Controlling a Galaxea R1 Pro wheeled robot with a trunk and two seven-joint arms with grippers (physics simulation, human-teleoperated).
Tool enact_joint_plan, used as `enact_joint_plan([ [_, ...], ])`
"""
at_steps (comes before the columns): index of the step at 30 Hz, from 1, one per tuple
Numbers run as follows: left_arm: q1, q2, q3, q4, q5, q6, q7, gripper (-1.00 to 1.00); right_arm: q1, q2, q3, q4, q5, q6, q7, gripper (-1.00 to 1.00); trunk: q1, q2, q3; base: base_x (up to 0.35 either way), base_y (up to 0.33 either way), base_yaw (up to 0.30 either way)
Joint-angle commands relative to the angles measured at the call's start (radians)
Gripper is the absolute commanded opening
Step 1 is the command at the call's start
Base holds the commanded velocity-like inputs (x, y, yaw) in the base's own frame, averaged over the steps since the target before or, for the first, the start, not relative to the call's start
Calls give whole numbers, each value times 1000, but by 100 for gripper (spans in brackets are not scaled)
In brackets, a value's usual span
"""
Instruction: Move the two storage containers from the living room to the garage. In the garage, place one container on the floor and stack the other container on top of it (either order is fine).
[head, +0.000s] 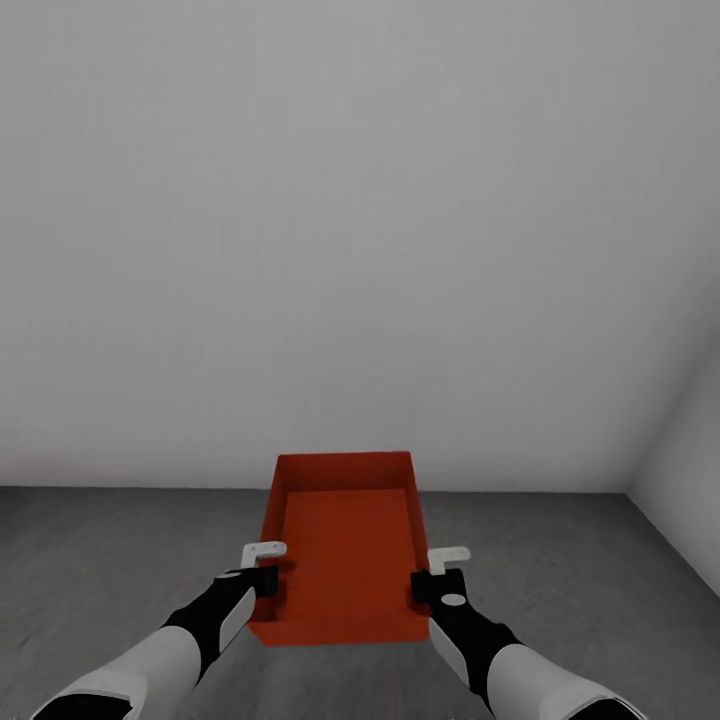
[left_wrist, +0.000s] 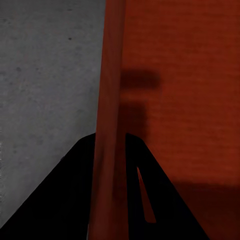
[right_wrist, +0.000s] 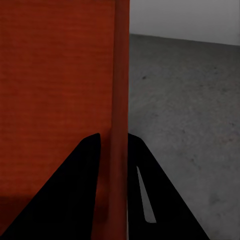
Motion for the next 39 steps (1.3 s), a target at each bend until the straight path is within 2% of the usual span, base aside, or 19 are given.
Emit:
enact_joint_plan([
  [1, -1, 5, 20, -5, -16, -14, 12, -100, -1, 0, -3, 21, -21, -6, -1, -100, 0, -1, -3, 0, 0, 66],
  [21, -1, 11, 21, -4, -16, -14, 12, -100, -1, 0, -3, 21, -21, -6, -1, -100, 0, -1, -34, 0, 0, 66],
  [28, -1, 11, 21, 1, -16, -39, 12, -100, -1, -1, -3, 21, -21, -6, -1, -100, 0, -1, -45, 0, 0, 66],
  [39, -1, 12, 21, 1, -16, -42, 12, -100, -1, -1, -3, 21, -21, -5, 0, -100, 0, -1, -62, 0, 0, 66],
])
